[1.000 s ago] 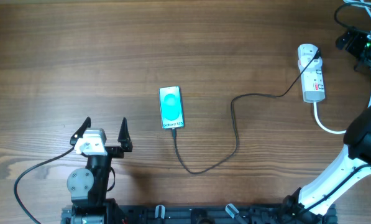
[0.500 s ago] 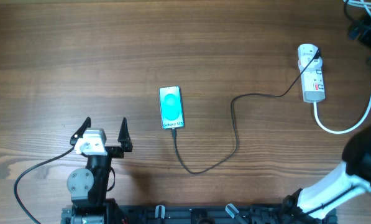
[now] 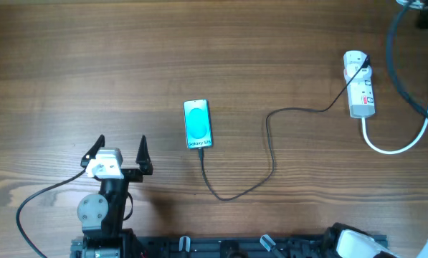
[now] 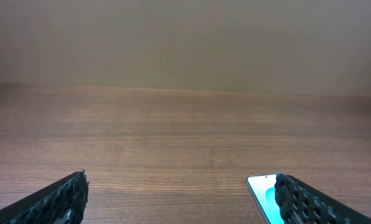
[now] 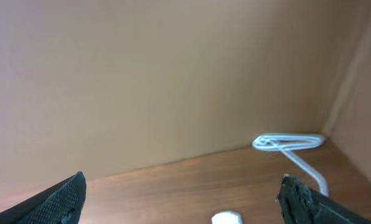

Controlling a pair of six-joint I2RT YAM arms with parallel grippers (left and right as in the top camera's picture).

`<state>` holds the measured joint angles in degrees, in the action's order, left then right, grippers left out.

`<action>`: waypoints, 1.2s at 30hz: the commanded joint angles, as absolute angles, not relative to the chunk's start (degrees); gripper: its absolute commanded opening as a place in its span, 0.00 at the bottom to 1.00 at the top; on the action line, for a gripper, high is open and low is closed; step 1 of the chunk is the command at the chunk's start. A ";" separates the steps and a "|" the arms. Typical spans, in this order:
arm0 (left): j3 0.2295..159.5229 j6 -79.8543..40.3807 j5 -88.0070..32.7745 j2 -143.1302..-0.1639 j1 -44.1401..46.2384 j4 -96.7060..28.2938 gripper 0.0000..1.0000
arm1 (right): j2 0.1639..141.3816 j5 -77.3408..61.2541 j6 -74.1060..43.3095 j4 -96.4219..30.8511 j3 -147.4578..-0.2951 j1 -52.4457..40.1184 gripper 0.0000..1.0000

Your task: Plug charger to phone and switch on socket

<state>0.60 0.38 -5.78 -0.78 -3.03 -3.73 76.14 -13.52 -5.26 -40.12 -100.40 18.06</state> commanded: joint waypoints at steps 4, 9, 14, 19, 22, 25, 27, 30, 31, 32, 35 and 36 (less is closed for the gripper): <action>0.32 1.08 -4.84 -0.16 -2.85 -4.10 1.00 | 75.07 -14.04 -4.62 -40.36 -87.83 11.20 1.00; 0.32 1.08 -4.86 -0.16 -2.85 -4.10 1.00 | 68.99 -14.06 -4.64 -40.36 -69.19 8.05 1.00; 0.32 1.06 -4.84 -0.16 -2.85 -4.10 1.00 | 66.52 -14.04 -4.67 -40.32 -55.83 7.84 1.00; 0.32 1.06 -4.86 -0.16 -2.85 -4.10 1.00 | 66.52 -14.04 -4.64 -40.34 -49.67 7.84 1.00; 0.32 1.08 -4.84 -0.16 -2.85 -4.10 1.00 | 65.78 -9.23 -4.67 -40.56 -49.15 7.81 1.00; 0.32 1.06 -4.84 -0.16 -2.85 -4.10 1.00 | 65.01 -7.92 -0.43 -39.68 -49.10 7.40 1.00; 0.32 1.06 -4.84 -0.16 -2.85 -4.10 1.00 | 65.14 -7.97 4.67 -34.46 -48.12 5.43 1.00; 0.32 1.06 -4.84 -0.16 -2.85 -4.10 1.00 | 64.86 -7.97 7.51 -19.73 -40.53 1.17 1.00; 0.32 1.06 -4.84 -0.16 -2.85 -4.10 1.00 | 64.64 -9.02 7.40 -13.30 -36.32 -0.01 1.00; 0.32 1.06 -4.84 -0.16 -2.85 -4.10 1.00 | 64.18 -10.74 7.35 -7.20 -31.83 -0.49 1.00; 0.32 1.06 -4.84 -0.16 -2.85 -4.10 1.00 | 62.65 -12.40 7.33 7.01 -22.24 -0.47 1.00; 0.32 1.06 -4.84 -0.16 -2.85 -4.10 1.00 | 61.76 -12.60 7.31 10.02 -19.99 -0.47 1.00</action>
